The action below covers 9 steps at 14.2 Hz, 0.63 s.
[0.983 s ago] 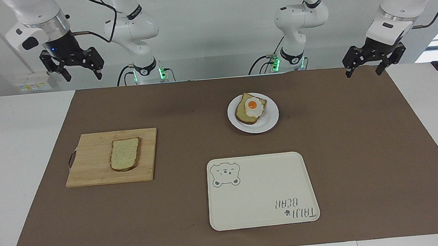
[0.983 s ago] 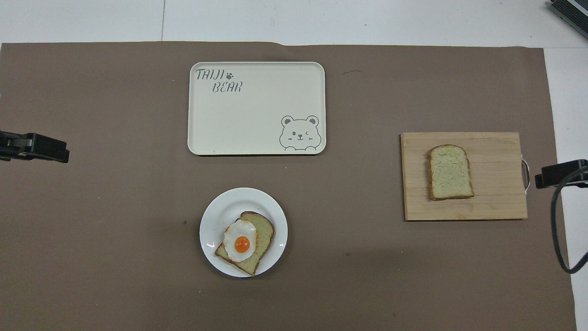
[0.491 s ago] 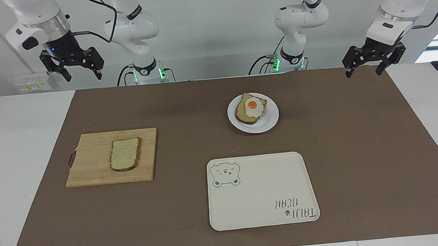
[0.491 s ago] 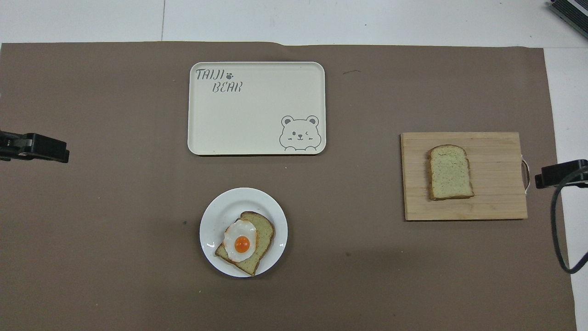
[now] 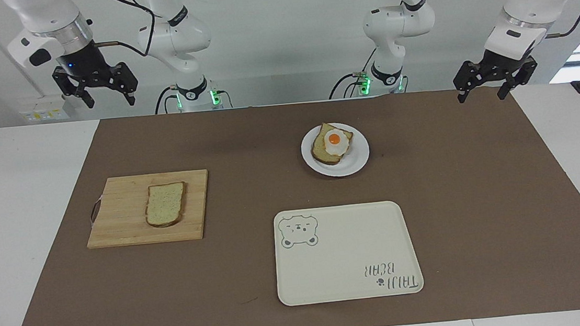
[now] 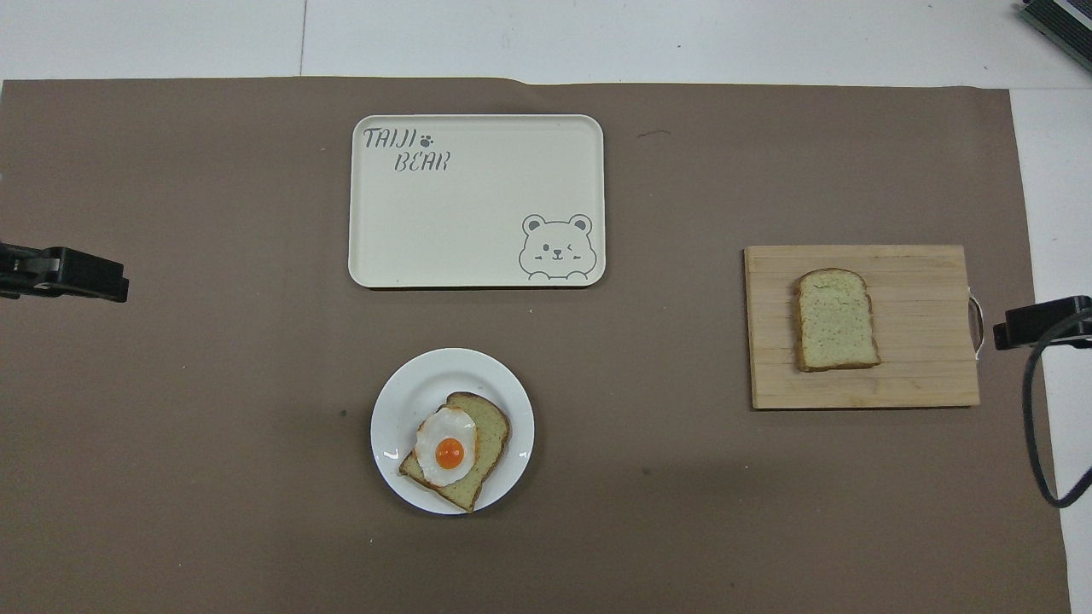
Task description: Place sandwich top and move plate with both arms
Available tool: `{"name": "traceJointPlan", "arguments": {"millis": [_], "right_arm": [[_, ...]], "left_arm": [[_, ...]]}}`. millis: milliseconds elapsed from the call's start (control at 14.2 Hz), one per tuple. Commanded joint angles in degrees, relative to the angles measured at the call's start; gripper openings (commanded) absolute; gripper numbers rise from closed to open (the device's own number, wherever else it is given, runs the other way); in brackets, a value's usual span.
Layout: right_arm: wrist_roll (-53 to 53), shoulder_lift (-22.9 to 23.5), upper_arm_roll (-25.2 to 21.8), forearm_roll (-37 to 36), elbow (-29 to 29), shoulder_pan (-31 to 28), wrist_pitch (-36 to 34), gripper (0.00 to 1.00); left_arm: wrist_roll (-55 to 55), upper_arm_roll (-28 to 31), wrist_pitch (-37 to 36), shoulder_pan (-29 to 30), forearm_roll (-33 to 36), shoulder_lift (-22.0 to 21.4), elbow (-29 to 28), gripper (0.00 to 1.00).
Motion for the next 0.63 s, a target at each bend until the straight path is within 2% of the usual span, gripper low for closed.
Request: {"name": "traceJointPlan", "arguments": {"millis": [0,281,562], "right_arm": [[-1.08,-1.55,0.43,-0.83,-1.78,-0.39,0.84,1.0],[-1.7,-1.46,0.43,-0.83,-2.48,-0.48,1.19,1.0],[-1.79,-1.46,0.35,-0.83,-5.9,-0.65,6.27,1.0]], "left_arm": [[0.9,-0.14,-0.68,0.5,-0.08,-0.22,0.08,1.0],[0.9,-0.14,-0.68,0.5,-0.08,-0.22,0.08,1.0],[0.9,-0.14,-0.68,0.5,-0.08,-0.22,0.08,1.0]]}}
